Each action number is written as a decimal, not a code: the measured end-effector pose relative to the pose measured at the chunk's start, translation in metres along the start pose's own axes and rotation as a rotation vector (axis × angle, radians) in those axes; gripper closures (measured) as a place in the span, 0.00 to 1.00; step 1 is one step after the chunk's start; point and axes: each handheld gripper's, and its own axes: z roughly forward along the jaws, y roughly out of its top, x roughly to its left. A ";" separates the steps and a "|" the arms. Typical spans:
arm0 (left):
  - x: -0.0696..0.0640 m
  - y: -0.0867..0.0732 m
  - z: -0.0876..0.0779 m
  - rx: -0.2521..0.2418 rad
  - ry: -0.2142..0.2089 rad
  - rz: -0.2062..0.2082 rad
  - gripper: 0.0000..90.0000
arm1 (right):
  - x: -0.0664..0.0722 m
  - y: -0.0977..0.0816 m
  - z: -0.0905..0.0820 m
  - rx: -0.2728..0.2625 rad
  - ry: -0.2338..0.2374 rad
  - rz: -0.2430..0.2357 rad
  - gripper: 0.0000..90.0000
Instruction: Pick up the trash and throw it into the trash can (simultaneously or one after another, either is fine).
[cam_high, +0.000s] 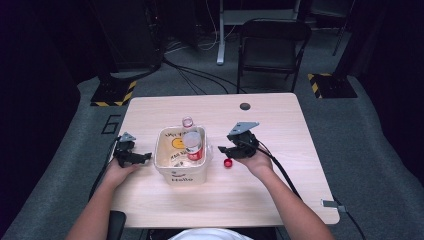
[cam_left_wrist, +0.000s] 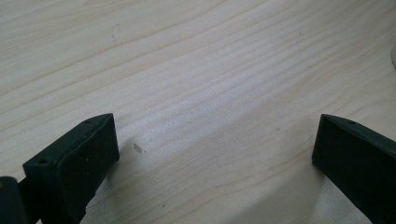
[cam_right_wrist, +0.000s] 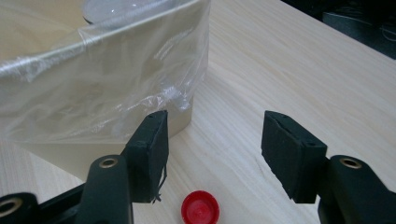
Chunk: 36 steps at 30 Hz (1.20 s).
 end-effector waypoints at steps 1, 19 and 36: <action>0.000 0.000 0.000 0.001 0.000 0.000 0.00 | 0.000 -0.004 0.002 0.002 0.008 0.014 0.46; 0.000 0.000 0.000 0.000 0.000 0.000 0.00 | -0.004 -0.032 0.017 0.017 0.038 0.050 0.51; 0.000 0.000 0.000 0.002 -0.001 -0.002 0.00 | 0.001 -0.051 0.037 0.107 0.042 0.019 0.56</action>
